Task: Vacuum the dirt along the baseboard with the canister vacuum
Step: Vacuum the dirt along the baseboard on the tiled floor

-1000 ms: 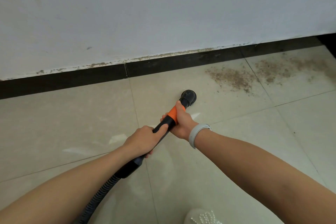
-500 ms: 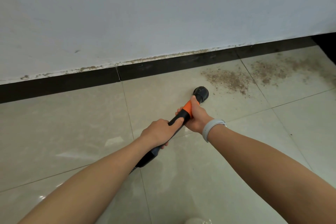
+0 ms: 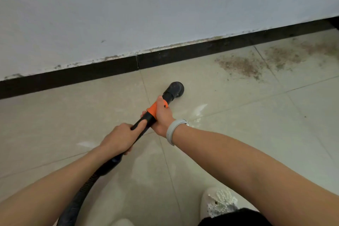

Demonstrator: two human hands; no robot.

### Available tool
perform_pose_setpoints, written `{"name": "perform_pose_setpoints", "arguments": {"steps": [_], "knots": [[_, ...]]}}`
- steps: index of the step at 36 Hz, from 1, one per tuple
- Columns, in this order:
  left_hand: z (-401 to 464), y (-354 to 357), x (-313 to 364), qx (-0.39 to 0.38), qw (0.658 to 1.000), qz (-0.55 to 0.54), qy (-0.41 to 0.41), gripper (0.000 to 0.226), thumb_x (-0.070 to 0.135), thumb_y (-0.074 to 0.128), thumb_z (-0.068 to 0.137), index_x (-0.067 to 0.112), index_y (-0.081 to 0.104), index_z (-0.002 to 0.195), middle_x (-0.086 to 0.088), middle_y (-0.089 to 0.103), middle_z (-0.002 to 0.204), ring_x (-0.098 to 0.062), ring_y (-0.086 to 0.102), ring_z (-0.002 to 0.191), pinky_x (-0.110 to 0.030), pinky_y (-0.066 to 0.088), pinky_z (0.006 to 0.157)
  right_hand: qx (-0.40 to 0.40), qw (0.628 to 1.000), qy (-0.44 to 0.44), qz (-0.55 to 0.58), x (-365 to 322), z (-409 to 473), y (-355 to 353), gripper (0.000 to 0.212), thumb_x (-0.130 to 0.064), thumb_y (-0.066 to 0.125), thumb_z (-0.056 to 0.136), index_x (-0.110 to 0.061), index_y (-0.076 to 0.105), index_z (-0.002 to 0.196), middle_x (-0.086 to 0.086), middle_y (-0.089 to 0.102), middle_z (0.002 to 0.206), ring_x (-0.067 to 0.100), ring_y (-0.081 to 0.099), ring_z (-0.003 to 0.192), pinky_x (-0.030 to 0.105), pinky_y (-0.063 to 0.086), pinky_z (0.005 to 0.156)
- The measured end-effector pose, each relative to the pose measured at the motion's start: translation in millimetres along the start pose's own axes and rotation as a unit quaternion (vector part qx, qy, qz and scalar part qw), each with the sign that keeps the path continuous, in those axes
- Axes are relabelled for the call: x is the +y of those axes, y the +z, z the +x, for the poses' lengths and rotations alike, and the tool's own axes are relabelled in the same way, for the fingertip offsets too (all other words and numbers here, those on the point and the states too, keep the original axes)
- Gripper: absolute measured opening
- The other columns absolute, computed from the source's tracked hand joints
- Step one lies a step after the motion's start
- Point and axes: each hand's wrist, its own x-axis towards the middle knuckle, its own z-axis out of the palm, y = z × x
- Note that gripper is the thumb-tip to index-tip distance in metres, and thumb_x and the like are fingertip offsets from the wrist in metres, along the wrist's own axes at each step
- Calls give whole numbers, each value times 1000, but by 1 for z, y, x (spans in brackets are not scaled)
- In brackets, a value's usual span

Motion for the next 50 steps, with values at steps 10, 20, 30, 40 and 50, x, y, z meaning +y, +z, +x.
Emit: {"name": "perform_pose_setpoints", "arguments": {"steps": [10,20,30,40,50], "knots": [[-23,6,-34,-67,995,74,19,62,68,33,91,16,52,65,0,56,40,-15,56,39,-27,50,62,30,997,3,73,56,-21,-15,32,-41,48,99,-10,40,100,11,45,75,24,53,55,37,53,57],[-2,32,27,-90,989,87,82,67,75,27,87,18,56,69,2,59,42,-16,62,44,-25,51,65,95,993,6,66,-5,-23,-53,46,-47,53,95,-10,40,120,10,47,79,24,51,63,38,50,61],[30,28,62,-87,992,59,70,67,75,30,86,15,56,72,-2,63,51,-20,61,44,-29,54,66,99,993,6,63,-50,1,-54,42,-46,54,95,-10,41,114,11,49,75,23,52,59,39,50,61],[47,56,126,-79,995,54,36,64,75,33,86,17,52,69,-1,61,48,-20,57,42,-31,55,67,75,997,2,-23,-105,18,-107,33,-43,42,101,-10,44,98,12,57,86,26,65,70,41,56,69],[25,94,153,-54,994,93,-28,59,70,35,89,17,53,71,2,58,46,-13,54,39,-27,50,61,2,993,98,-59,-115,23,-167,38,-51,41,98,-14,45,106,16,58,117,35,65,104,47,58,82]]}}
